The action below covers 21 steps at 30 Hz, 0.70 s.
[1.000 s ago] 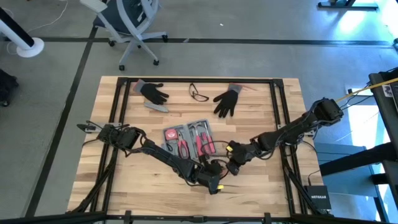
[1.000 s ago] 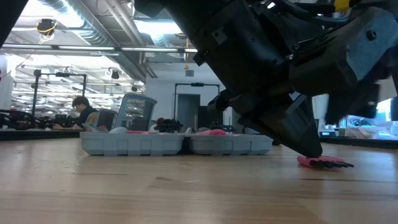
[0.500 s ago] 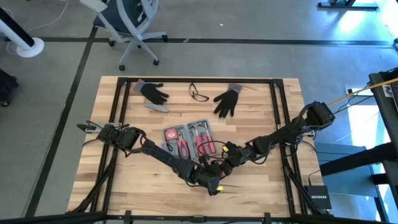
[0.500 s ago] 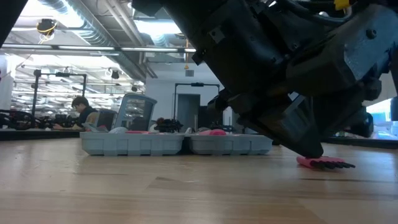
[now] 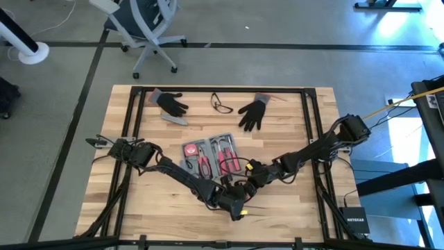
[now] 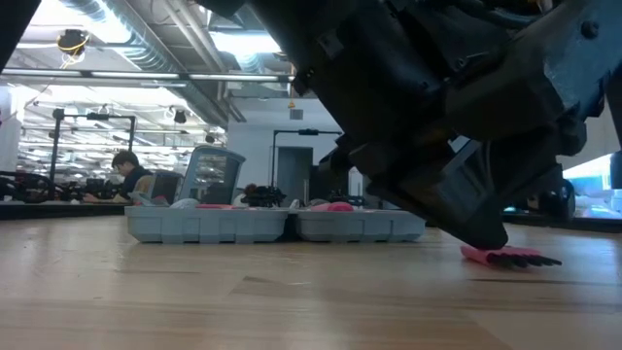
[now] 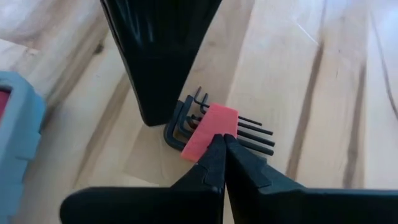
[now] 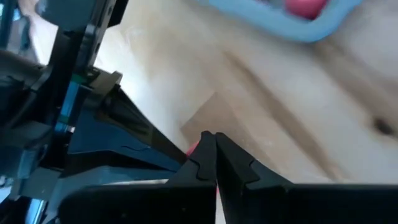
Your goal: Prefit tool cases
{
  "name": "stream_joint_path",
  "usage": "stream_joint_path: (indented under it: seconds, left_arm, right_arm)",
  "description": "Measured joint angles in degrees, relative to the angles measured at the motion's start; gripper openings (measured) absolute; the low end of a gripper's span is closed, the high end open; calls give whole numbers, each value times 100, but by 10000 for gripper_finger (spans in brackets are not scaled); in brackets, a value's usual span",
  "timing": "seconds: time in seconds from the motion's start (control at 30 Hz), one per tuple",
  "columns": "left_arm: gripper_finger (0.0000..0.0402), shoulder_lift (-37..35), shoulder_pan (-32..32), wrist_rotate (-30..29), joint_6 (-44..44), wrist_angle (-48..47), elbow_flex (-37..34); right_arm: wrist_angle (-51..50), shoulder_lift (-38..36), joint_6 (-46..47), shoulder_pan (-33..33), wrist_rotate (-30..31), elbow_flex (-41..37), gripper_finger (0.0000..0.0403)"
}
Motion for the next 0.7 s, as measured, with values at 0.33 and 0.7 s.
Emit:
stream_joint_path:
  seconds: [0.33, 0.7]
  left_arm:
    - [0, 0, -22, -40, 8, -21, -2]
    - [0, 0, -3, -71, 286, -134, 13]
  right_arm:
    - [232, 163, 72, -6, -457, 0, 0]
    - [-161, 182, -524, -6, -1552, 20, 0]
